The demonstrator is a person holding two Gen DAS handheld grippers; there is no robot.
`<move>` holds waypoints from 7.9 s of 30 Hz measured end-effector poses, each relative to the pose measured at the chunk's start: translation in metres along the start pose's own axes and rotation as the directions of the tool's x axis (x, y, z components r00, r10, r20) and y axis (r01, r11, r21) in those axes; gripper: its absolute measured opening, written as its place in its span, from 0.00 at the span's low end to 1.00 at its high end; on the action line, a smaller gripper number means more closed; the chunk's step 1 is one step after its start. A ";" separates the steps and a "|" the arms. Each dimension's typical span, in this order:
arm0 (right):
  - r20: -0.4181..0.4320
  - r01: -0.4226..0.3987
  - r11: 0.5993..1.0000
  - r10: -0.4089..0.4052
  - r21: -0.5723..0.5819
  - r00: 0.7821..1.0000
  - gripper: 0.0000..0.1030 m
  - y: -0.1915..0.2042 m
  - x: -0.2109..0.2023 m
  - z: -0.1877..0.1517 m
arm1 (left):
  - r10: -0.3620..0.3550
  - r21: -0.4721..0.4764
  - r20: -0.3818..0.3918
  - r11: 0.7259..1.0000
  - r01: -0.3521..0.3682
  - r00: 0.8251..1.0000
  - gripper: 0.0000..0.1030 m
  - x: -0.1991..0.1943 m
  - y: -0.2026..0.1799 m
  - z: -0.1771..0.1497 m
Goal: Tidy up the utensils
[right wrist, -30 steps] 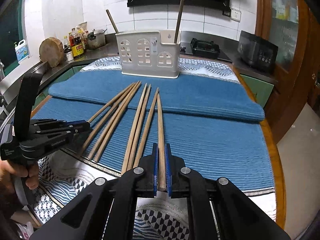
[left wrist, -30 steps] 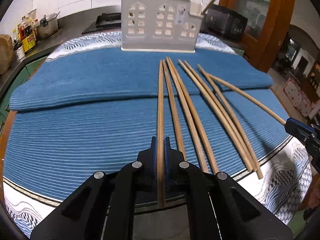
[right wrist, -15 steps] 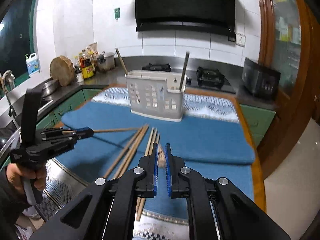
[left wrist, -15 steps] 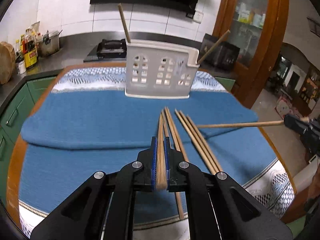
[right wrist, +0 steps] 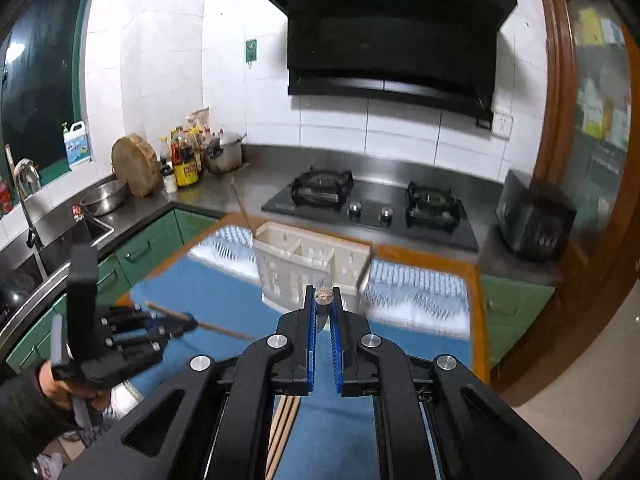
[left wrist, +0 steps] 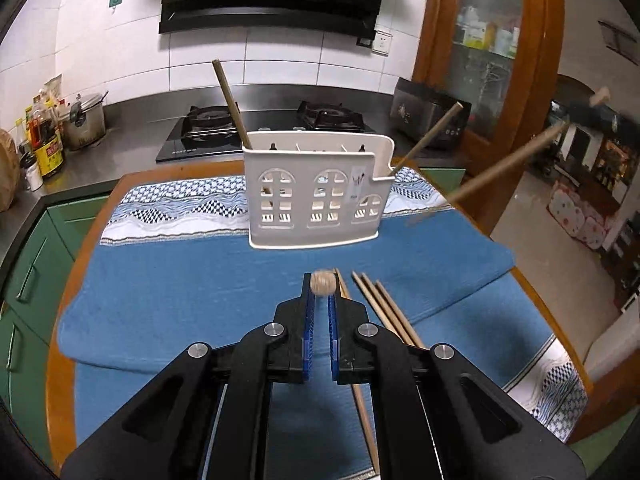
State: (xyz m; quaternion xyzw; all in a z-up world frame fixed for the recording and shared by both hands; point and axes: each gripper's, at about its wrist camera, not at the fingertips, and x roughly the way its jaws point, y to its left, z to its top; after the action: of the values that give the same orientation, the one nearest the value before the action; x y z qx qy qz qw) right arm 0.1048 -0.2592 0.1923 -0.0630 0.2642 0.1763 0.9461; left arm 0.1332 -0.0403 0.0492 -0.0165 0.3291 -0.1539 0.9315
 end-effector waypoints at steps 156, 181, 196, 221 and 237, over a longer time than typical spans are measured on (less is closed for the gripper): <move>-0.255 0.039 0.967 0.027 0.250 0.966 0.07 0.026 0.062 -0.243 | 0.105 -0.027 -0.212 0.993 -0.114 0.972 0.16 0.070 -0.049 -0.115; -0.153 0.036 0.972 0.000 0.233 0.988 0.07 0.020 0.027 -0.215 | 0.010 -0.102 -0.148 0.994 -0.025 0.989 0.05 0.035 -0.031 -0.097; -0.047 0.002 0.987 0.005 0.160 0.999 0.07 0.021 0.017 -0.142 | -0.002 -0.087 -0.025 0.996 0.000 1.000 0.04 0.007 -0.011 -0.050; -0.042 -0.017 0.991 0.023 0.134 0.999 0.07 0.031 0.024 -0.133 | 0.007 -0.026 -0.258 1.000 -0.014 0.966 0.13 0.051 -0.022 -0.121; -0.026 -0.014 0.992 0.017 0.123 1.000 0.07 0.030 0.020 -0.127 | -0.023 -0.066 -0.188 0.998 0.011 0.982 0.05 0.029 -0.022 -0.097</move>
State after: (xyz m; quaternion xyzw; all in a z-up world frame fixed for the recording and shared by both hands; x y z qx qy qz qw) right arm 0.0492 -0.2521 0.0730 -0.0049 0.2877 0.1661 0.9432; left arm 0.0884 -0.0633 -0.0419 -0.0349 0.4204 -0.1519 0.8939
